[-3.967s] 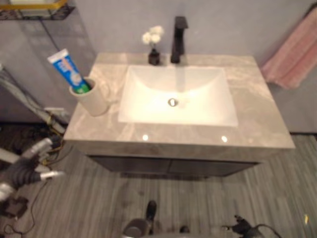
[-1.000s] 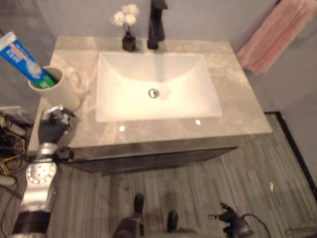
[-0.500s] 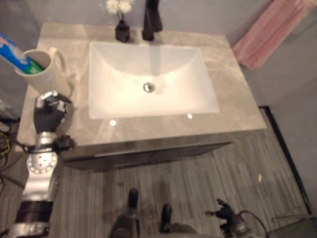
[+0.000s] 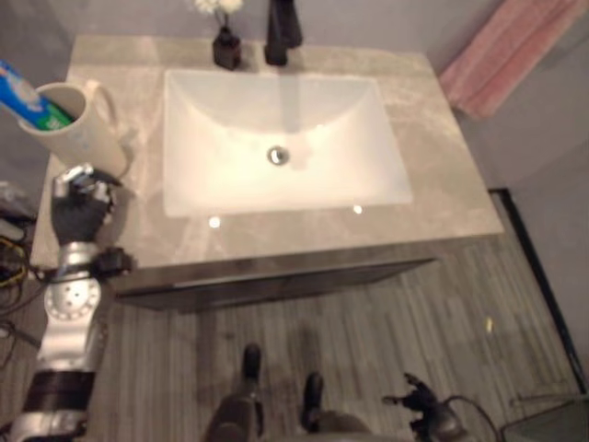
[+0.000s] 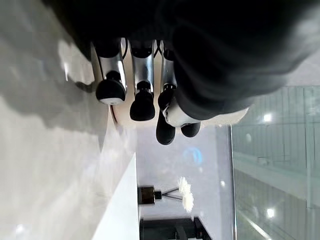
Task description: Put brush and paste in cup on sink, flatten towel.
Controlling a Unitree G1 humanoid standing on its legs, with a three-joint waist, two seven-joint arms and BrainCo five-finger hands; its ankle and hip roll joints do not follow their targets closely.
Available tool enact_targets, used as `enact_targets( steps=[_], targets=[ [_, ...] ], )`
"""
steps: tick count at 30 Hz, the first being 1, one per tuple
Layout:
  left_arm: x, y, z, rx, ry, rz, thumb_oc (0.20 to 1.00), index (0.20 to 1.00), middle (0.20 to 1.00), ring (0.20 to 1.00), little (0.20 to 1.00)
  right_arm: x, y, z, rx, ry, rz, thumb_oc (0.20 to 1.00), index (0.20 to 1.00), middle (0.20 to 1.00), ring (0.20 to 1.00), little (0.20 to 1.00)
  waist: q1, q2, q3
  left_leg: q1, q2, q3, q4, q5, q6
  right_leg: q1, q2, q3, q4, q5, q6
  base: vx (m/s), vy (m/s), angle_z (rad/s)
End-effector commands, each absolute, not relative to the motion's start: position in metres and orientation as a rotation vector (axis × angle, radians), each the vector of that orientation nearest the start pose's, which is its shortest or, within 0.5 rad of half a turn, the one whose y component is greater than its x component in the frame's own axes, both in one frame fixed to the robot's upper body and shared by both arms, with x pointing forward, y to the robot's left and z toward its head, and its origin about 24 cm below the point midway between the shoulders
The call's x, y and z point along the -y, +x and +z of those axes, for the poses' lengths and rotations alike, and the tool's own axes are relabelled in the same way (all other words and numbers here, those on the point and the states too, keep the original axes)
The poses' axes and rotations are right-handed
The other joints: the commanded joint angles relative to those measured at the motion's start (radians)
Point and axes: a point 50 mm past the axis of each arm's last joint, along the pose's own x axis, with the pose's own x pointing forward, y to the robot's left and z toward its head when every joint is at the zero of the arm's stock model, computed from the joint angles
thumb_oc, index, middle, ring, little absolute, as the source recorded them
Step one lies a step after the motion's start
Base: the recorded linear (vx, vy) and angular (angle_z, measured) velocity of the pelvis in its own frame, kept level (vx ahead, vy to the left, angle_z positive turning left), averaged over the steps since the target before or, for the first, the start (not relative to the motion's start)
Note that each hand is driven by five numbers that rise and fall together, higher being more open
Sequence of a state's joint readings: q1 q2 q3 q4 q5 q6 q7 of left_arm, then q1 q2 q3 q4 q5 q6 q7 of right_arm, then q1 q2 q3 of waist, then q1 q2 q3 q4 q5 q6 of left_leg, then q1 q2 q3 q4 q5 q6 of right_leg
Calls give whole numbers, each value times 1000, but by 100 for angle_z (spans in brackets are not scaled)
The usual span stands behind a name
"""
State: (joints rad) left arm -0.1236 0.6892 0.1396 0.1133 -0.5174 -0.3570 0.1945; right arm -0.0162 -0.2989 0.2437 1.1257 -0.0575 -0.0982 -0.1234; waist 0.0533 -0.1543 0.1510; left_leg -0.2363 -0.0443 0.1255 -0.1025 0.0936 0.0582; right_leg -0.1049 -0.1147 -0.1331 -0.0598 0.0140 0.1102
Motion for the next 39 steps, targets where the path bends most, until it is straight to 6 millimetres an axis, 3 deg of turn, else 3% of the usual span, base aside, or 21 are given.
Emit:
enact_targets(
  steps=[1,10,17,26,39],
  targets=[
    [-325,263,177,539,102,390,200,200,200,200,200,257,117,-142,-1028,-504,-72,1000,1000,1000,1000,1000,-22,37,-19,3,19,-22,15,-108,-11,58,-112,-58,-27,294,105,0,0,0],
    [-328,241,167,478,105,316,200,200,200,200,200,264,103,-144,-1074,-493,-92,1000,1000,1000,1000,1000,-8,68,-25,13,18,-28,15,-102,-15,75,-110,-71,-27,265,102,1,-38,1],
    [-327,234,167,453,91,256,200,200,200,200,200,275,93,-144,-1104,-503,-114,1000,1000,1000,1000,1000,-5,85,-35,22,19,-37,15,-94,-21,93,-108,-89,-27,239,99,-4,-50,5],
    [-334,241,176,460,99,271,200,200,200,200,200,279,90,-142,-1104,-504,-124,1000,1000,1000,1000,1000,-14,90,-47,24,23,-46,15,-87,-29,97,-101,-101,-27,215,96,-9,-32,4],
    [-357,253,204,494,141,358,200,200,200,200,200,276,83,-144,-1118,-476,-124,1000,1000,1000,1000,1000,-39,80,-24,-16,28,-44,15,-80,-32,54,-98,-85,-27,238,100,0,0,0]
  ],
)
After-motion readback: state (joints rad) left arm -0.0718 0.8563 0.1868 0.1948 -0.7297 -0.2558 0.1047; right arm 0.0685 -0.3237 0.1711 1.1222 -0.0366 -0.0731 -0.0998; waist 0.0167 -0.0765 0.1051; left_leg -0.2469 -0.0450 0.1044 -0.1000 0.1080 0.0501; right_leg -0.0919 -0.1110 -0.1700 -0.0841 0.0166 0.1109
